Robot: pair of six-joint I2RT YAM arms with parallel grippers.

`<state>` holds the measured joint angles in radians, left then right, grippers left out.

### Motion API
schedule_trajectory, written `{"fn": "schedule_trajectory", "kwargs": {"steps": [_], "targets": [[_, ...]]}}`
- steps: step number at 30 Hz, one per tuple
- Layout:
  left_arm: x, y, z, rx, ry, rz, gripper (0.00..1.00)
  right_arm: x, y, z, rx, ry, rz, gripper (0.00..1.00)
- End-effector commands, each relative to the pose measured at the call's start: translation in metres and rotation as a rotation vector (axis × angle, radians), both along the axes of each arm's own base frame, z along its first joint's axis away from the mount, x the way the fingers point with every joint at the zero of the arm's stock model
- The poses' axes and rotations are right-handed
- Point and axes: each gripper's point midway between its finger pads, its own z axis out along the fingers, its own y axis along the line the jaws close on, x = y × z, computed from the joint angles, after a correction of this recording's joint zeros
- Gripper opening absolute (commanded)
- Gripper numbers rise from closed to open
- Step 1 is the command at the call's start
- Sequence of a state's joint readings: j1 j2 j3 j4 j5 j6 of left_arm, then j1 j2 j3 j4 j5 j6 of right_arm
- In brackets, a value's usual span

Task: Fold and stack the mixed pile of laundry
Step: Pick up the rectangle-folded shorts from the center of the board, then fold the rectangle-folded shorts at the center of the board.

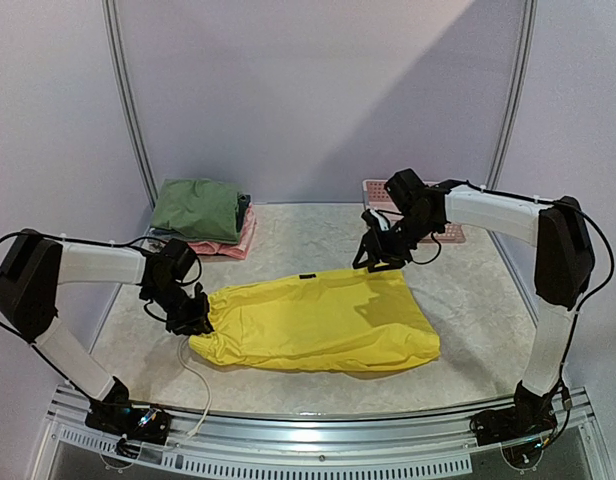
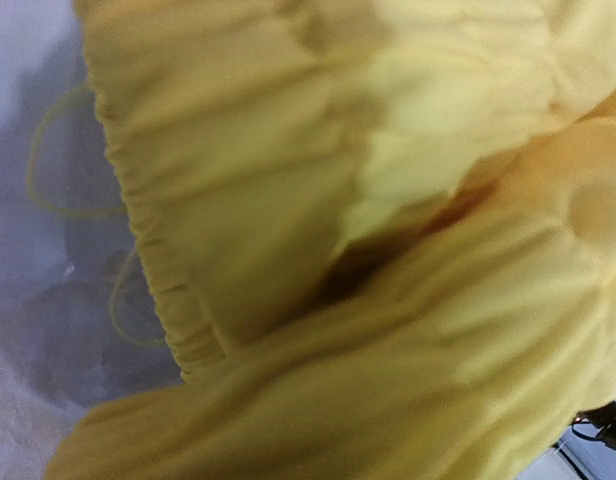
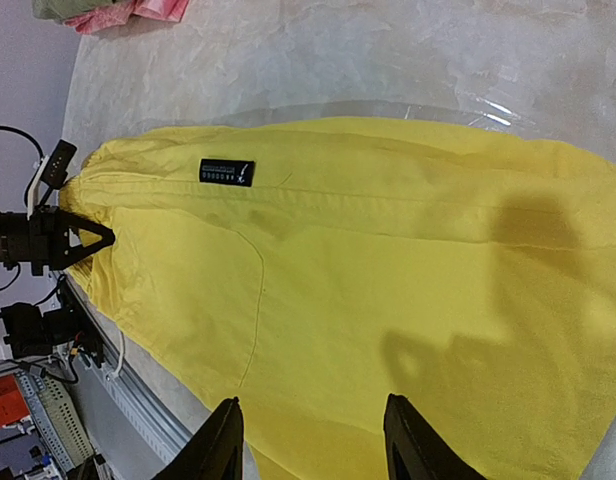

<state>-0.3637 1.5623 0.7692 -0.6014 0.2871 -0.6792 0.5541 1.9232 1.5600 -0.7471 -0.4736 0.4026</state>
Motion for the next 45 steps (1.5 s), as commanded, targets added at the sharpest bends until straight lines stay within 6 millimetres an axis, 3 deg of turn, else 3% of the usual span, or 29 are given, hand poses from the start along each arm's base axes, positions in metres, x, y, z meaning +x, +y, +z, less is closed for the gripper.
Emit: {"fn": "schedule_trajectory", "kwargs": {"steps": [1, 7, 13, 25, 27, 32, 39, 45], "targets": [[0.007, 0.007, -0.01, 0.081, -0.009, -0.014, 0.0, -0.004, 0.0, 0.013, 0.012, -0.028, 0.017, 0.48], [0.021, 0.019, 0.037, 0.184, -0.022, -0.059, 0.0, -0.024, 0.024, 0.017, 0.039, -0.028, 0.135, 0.45], [0.038, 0.02, 0.086, 0.227, -0.042, -0.096, 0.0, -0.046, 0.053, -0.003, -0.024, -0.022, 0.252, 0.41], [0.04, 0.009, 0.152, 0.192, 0.008, -0.115, 0.0, -0.037, 0.125, -0.026, 0.088, -0.012, 0.267, 0.28], [0.035, 0.008, 0.16, 0.184, 0.027, -0.118, 0.0, -0.036, 0.139, -0.024, 0.123, -0.007, 0.271, 0.27], [0.028, 0.007, 0.175, 0.175, 0.055, -0.109, 0.0, -0.044, 0.171, -0.042, 0.173, 0.039, 0.321, 0.25], [0.024, 0.008, 0.185, 0.213, 0.095, -0.093, 0.0, -0.056, 0.217, -0.058, 0.278, 0.087, 0.367, 0.23], [0.017, 0.005, 0.195, 0.259, 0.14, -0.097, 0.0, -0.053, 0.249, -0.076, 0.349, 0.11, 0.358, 0.19]]}}
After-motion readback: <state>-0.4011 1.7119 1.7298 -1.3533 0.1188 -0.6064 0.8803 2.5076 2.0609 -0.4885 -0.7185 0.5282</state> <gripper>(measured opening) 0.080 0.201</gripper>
